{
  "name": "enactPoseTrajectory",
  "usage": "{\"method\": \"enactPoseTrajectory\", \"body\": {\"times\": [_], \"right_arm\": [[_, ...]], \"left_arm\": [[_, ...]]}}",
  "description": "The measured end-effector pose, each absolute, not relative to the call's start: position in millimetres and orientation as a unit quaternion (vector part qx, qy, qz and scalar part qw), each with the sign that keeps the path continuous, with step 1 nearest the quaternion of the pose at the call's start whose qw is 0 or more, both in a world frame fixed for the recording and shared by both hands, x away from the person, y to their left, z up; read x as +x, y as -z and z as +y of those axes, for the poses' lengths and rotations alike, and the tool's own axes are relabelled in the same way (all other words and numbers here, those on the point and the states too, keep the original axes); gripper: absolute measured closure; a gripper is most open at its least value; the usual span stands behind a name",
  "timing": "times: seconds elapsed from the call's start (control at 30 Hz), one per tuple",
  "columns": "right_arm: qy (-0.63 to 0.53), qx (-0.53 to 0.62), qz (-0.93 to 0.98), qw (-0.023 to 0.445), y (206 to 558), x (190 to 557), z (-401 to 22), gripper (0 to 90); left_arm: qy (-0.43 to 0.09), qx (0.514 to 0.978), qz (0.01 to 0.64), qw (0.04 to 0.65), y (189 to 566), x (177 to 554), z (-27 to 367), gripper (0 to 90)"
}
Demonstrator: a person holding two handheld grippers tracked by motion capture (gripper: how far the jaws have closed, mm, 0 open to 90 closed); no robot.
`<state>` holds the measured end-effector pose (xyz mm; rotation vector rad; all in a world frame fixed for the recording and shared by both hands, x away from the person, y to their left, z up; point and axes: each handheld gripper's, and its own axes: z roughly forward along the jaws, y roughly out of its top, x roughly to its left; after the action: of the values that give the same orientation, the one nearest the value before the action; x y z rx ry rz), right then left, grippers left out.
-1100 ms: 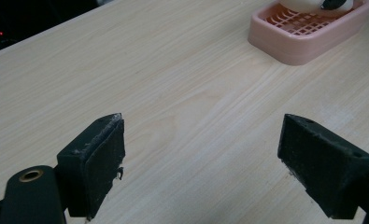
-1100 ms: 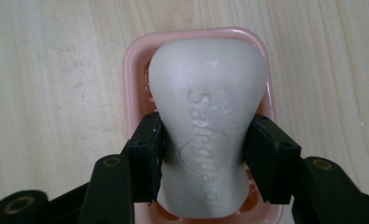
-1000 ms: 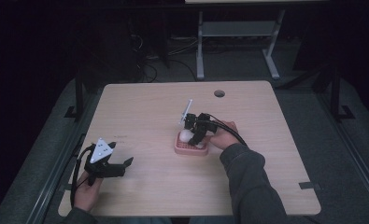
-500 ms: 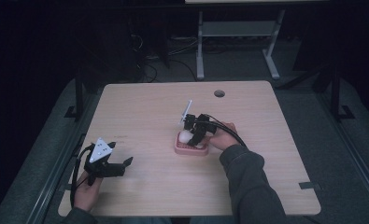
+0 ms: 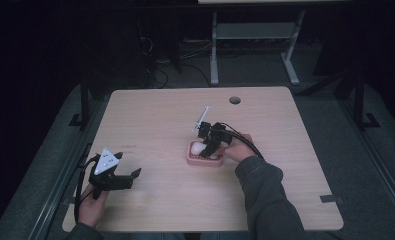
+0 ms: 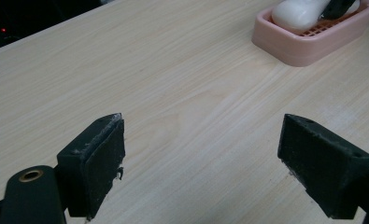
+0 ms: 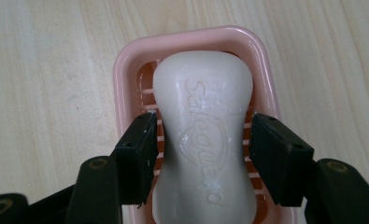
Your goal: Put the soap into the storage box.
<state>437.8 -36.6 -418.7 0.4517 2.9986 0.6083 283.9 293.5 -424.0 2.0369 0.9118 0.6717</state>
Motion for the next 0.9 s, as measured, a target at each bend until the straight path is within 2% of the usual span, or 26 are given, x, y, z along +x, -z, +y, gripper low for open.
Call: {"method": "enactPoseTrajectory", "body": {"times": [0.9], "right_arm": [[-0.225,0.156,0.961,0.031,400.9,429.1,-51.1,39.4]], "left_arm": [[-0.265,0.801,0.361,0.398,423.4,283.4,293.8,14.3]]}}
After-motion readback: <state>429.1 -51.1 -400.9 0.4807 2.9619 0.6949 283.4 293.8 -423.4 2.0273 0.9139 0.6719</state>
